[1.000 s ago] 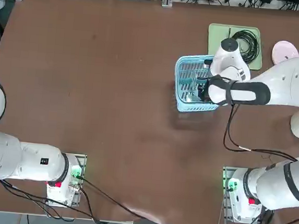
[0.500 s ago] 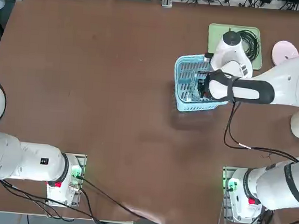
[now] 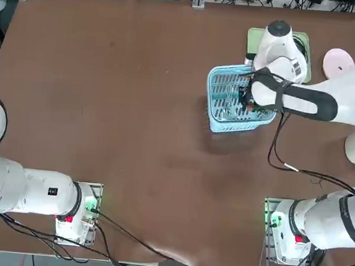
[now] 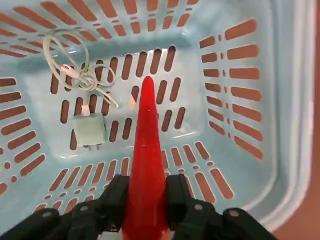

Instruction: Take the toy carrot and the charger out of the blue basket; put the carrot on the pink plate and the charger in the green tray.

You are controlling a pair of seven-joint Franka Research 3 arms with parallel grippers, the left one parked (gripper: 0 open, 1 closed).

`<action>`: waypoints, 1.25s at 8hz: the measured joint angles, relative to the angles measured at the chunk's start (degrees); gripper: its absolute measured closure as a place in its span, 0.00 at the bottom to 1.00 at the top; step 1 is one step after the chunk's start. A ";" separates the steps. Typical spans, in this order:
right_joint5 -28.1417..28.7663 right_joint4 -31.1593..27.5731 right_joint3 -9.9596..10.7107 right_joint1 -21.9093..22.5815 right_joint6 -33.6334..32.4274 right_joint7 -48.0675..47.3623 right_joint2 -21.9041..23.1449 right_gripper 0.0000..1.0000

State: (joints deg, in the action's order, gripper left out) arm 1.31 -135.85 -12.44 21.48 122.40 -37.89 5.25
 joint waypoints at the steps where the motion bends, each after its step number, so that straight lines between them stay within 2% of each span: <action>1: 0.00 1.38 0.15 -0.05 -3.23 -0.07 1.14 0.59; 3: -0.01 6.27 0.49 -0.39 -10.93 -0.25 2.83 0.59; 6: -0.12 14.18 0.79 -4.16 -19.43 0.88 3.05 0.59; 8: -0.31 17.69 1.13 -8.78 -23.63 7.26 3.04 0.59; 10: -0.44 21.30 2.83 -15.54 -26.82 17.22 3.02 0.59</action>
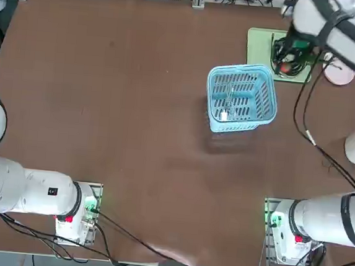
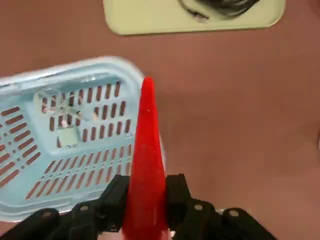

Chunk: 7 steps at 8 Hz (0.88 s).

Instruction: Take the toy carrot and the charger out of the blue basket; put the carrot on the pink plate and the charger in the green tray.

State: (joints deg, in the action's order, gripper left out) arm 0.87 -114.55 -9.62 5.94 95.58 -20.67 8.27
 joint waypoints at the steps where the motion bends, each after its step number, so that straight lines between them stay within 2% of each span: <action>1: -0.05 1.42 1.50 -3.43 -0.54 5.82 -0.09 0.59; 3: -0.12 3.91 4.43 -10.89 -0.72 18.39 -1.47 0.59; 5: -0.76 7.77 5.11 -18.06 -0.64 26.67 -5.58 0.59; 7: -3.29 12.65 5.17 -22.36 0.72 30.01 -11.50 0.59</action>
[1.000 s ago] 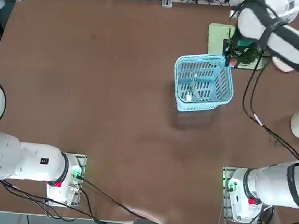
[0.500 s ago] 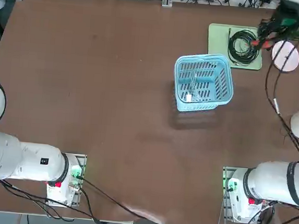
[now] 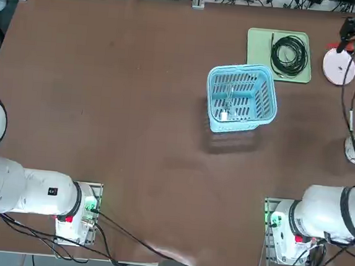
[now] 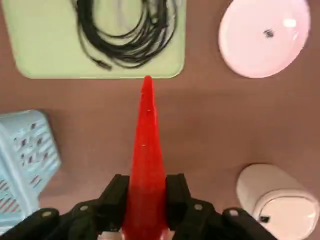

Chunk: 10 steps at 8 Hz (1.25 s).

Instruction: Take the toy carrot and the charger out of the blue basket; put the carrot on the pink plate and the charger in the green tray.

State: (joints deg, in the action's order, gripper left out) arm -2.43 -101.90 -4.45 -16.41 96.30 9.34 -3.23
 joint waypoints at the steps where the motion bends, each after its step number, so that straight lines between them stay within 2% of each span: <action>1: -1.23 1.66 -0.01 -1.60 2.36 0.73 -2.98 0.59; 6: -3.33 2.86 0.02 -11.76 24.08 10.84 -18.20 0.59; 10: -3.33 3.62 -0.01 -14.63 34.26 17.23 -24.83 0.59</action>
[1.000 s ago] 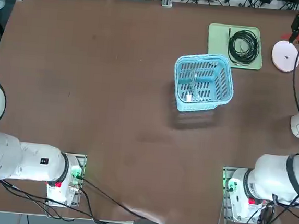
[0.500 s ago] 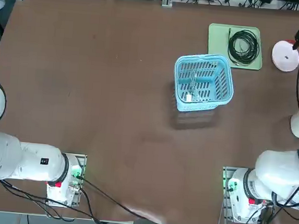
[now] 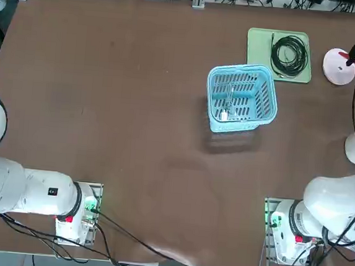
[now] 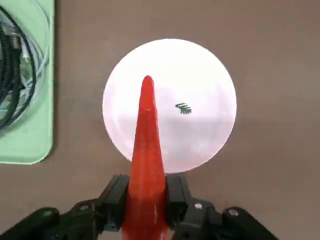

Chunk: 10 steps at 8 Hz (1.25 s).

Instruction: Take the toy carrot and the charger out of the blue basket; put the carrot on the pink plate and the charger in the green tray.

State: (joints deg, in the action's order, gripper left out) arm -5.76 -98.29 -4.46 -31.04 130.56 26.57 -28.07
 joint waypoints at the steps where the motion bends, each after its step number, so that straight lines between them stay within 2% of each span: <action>1: 0.00 0.06 0.00 -0.48 2.10 1.24 -1.03 0.59; 6: 0.00 0.21 -0.08 -1.06 7.87 2.34 -4.22 0.59; 10: 0.01 0.23 -0.10 -1.16 9.49 2.42 -5.28 0.59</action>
State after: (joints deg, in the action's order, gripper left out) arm -5.75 -98.06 -4.56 -32.21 140.05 29.00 -33.35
